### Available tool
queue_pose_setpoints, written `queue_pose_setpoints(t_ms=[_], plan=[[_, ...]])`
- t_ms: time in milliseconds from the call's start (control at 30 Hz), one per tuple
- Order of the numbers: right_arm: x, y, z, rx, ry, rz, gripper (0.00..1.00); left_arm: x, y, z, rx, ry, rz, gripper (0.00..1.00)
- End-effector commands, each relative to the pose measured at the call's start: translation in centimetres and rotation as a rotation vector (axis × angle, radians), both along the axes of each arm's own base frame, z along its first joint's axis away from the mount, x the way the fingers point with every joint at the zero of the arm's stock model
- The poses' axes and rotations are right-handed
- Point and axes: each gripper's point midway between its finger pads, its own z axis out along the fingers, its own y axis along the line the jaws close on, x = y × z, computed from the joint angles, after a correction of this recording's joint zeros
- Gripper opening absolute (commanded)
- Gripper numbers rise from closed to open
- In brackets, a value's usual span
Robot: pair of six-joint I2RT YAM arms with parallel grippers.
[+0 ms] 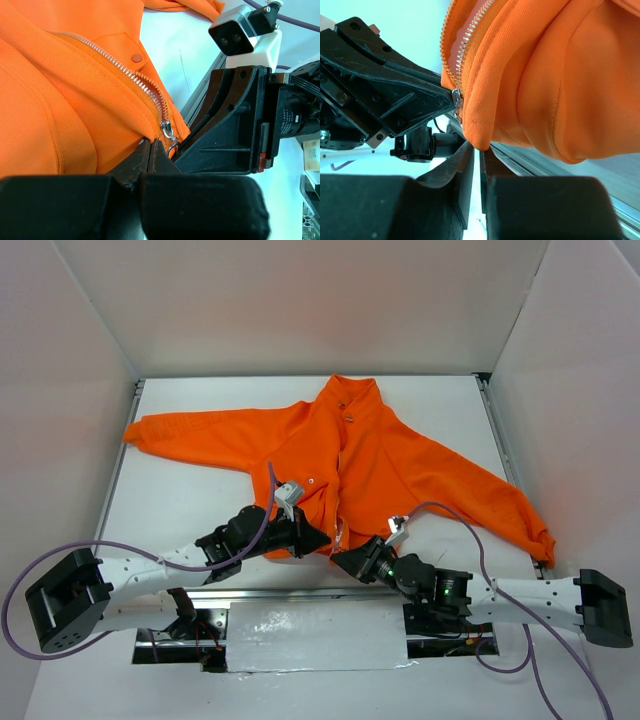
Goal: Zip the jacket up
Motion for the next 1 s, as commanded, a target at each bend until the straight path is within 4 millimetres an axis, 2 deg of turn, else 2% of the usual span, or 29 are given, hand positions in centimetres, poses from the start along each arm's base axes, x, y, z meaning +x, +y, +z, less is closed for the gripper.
queue_pose_setpoints(t_ms=[0,100,200,633,867,933,967], plan=[[0.6,0.4,2.6,0.043,-0.031,-0.027,0.15,0.3,-1.2,3.1,-0.077,-0.061,-0.029,0.0],[0.5,0.3,2.6,0.038,-0.033,-0.026,0.04,0.4,-1.2,3.1,-0.071,-0.063,-0.027,0.0],[0.6,0.3,2.7,0.037,-0.03,-0.028,0.0,0.4,-1.2,3.0,-0.07,-0.062,-0.026,0.0],[0.8,-0.1,2.8,0.026,0.005,-0.054,0.0,0.4,-1.2,3.0,-0.065,-0.068,-0.027,0.0],[1.4,-0.7,3.9,0.026,0.085,-0.129,0.0,0.2,-1.1,2.9,-0.068,-0.074,-0.034,0.0],[1.3,-0.5,5.0,0.043,0.097,-0.123,0.0,0.2,-1.1,2.8,-0.064,-0.079,-0.04,0.0],[1.2,-0.6,4.8,0.041,0.13,-0.131,0.0,0.2,-1.1,2.7,-0.062,-0.082,-0.039,0.0]])
